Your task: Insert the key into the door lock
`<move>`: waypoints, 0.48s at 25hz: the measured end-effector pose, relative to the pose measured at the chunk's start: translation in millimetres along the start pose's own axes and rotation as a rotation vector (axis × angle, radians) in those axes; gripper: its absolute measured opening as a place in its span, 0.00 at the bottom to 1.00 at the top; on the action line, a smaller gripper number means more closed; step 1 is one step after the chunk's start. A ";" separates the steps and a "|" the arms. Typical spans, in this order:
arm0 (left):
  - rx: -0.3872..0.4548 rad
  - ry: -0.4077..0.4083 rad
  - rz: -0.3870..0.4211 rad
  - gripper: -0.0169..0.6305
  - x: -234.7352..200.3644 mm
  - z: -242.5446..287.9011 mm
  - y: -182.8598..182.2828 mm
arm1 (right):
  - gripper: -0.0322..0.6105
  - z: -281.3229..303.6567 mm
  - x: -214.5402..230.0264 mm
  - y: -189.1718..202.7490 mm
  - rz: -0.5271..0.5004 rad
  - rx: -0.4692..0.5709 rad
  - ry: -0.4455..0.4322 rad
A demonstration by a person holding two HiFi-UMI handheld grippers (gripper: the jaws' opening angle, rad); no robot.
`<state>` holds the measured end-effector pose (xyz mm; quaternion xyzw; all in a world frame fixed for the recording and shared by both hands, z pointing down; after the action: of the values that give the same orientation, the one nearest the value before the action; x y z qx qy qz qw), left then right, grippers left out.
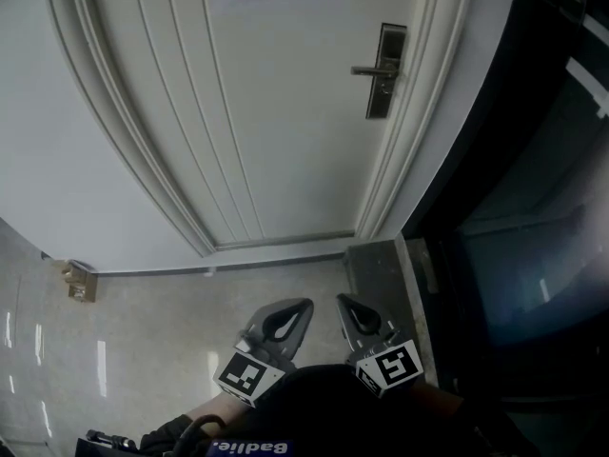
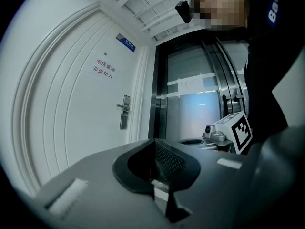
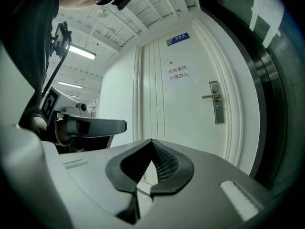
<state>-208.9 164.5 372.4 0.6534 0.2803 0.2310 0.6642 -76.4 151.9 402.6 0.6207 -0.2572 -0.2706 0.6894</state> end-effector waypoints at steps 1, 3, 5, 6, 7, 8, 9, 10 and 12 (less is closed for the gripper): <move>-0.001 -0.003 -0.001 0.05 -0.3 1.0 -0.4 | 0.05 0.5 1.3 -0.9 0.000 0.003 -0.003; -0.005 -0.008 0.000 0.05 -1.3 2.3 -1.0 | 0.05 1.7 3.6 -1.3 -0.004 0.012 -0.009; -0.006 -0.013 -0.001 0.05 -2.7 3.4 -1.9 | 0.05 3.3 4.8 -1.1 -0.007 0.014 -0.014; -0.006 -0.015 -0.003 0.05 -3.1 4.1 -2.3 | 0.05 4.0 5.0 -1.3 -0.002 0.009 -0.017; -0.007 -0.016 -0.006 0.05 -3.3 4.7 -2.4 | 0.05 4.7 5.3 -1.4 0.002 0.004 -0.021; -0.008 -0.017 -0.008 0.05 -3.3 5.3 -2.1 | 0.05 5.3 5.7 -1.3 0.006 0.002 -0.026; -0.009 -0.018 -0.010 0.05 -3.4 5.6 -1.5 | 0.05 5.9 6.2 -1.0 0.008 0.002 -0.030; -0.010 -0.020 -0.011 0.05 -3.4 5.5 -1.0 | 0.05 6.3 6.5 -0.6 0.009 0.002 -0.034; -0.012 -0.025 -0.014 0.05 -3.9 4.7 -0.2 | 0.05 7.0 6.3 -0.7 0.010 0.002 -0.041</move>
<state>-208.6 158.4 372.4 0.6503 0.2751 0.2196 0.6732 -76.8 142.5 402.6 0.6145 -0.2744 -0.2795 0.6848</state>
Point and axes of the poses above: the fingertips, and each gripper's own axes: z forward along the fingers, x to its right, y out of its underside, the point moved 6 cm from there along -z, backward along the fingers, and after that the axes turned 3 degrees about -y, right-handed, at the moved point
